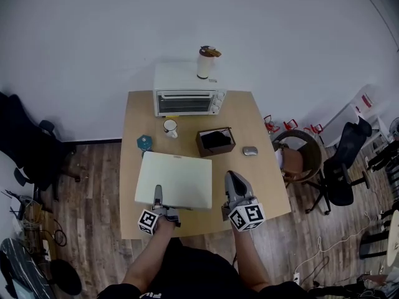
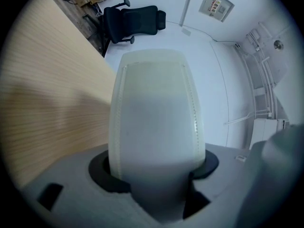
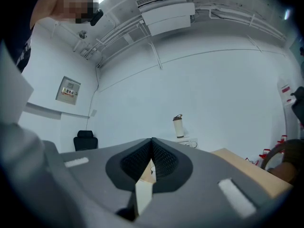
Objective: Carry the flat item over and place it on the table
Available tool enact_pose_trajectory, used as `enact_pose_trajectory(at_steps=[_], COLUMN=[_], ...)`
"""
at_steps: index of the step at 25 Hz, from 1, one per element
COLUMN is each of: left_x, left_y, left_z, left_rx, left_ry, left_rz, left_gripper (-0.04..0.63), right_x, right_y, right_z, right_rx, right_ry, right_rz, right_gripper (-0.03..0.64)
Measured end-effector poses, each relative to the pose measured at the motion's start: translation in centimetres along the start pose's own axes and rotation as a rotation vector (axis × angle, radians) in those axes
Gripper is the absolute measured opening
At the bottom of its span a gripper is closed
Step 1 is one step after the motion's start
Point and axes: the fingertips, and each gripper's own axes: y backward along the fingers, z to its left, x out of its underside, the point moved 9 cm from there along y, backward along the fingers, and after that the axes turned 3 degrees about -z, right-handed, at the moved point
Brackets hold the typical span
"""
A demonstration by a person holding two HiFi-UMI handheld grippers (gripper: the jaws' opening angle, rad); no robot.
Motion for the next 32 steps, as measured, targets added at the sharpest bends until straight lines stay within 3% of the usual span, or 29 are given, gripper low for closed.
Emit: enact_pose_trajectory(at_steps=[3, 11, 24, 32], left_x=[0.7, 2.0, 2.1, 2.6], left_y=[-0.9, -3.9, -5.9, -6.7], left_z=[0.9, 2.4, 3.9, 5.8], left_rx=[-0.009, -0.074, -0.106, -0.192], left_ry=[0.032, 0.020, 0.037, 0.076], left_rz=[0.016, 0.072, 0.037, 0.010], left_gripper=[0.291, 0.291, 0.291, 0.291], right_x=[0.4, 1.4, 1.0, 0.9], right_y=[-0.5, -1.3, -2.5, -2.2], right_z=[-0.4, -1.9, -3.2, -3.3], right_rx=[0.018, 0.051, 0.107, 0.115], right_ry=[0.001, -0.013, 0.014, 0.003], right_rz=[0.018, 0.037, 0.008, 0.008], right_gripper=[0.006, 0.006, 0.006, 0.006])
